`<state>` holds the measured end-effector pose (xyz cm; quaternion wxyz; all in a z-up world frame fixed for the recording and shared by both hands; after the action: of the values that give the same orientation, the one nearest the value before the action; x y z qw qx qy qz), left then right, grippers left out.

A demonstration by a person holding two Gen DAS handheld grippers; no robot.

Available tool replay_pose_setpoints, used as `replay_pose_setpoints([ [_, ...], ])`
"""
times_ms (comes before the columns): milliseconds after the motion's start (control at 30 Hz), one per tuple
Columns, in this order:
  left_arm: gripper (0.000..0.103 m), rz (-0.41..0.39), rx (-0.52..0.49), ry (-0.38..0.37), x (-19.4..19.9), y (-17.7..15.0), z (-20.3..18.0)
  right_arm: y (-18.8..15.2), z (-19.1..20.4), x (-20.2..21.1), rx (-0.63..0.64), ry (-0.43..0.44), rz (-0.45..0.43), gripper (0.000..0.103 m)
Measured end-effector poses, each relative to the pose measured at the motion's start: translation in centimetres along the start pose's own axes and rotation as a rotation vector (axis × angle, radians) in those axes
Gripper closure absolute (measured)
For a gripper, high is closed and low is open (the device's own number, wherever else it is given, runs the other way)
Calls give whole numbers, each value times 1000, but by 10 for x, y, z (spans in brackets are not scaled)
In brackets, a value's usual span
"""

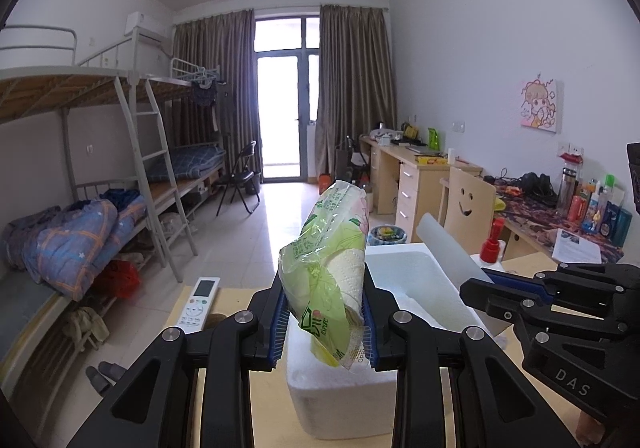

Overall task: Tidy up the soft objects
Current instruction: 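Lower the white strip into the foam box and open the right gripper, then lower the green packet into the foam box and open the left gripper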

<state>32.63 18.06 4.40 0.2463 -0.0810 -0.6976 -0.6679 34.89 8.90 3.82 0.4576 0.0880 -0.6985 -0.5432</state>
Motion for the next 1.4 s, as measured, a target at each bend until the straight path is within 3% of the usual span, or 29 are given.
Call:
replay_pose_setpoints([
  [367, 71, 11, 6, 34, -15, 7, 7, 7, -3, -33, 7, 13, 41, 91],
  [1067, 71, 28, 21, 90, -15, 8, 13, 9, -4, -58, 14, 49, 102, 91],
  [1133, 71, 29, 23, 90, -15, 8, 13, 8, -5, -60, 15, 39, 117, 81],
  [1167, 71, 30, 23, 90, -14, 7, 12, 7, -5, -60, 21, 31, 120, 64],
  [1200, 71, 30, 26, 91, -15, 7, 12, 8, -6, -59, 20, 24, 113, 39],
  [1267, 71, 31, 30, 92, -14, 7, 14, 8, -8, -54, 17, 4, 88, 13],
  [1400, 71, 38, 40, 94, -15, 7, 16, 12, -10, -41, 11, -7, 53, 10],
])
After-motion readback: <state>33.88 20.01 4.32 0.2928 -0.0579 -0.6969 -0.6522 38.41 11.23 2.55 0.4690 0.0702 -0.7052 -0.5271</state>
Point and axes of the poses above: each gripper's, at about its wrist camera, not at the fingertips, and x roughly against the way its jaws point, z to its left, y to its top, the point moved 9 cm from there along -x, roughly the way its jaws point, and after that the axes turned 6 degrees about z, right-handed, at the moved point
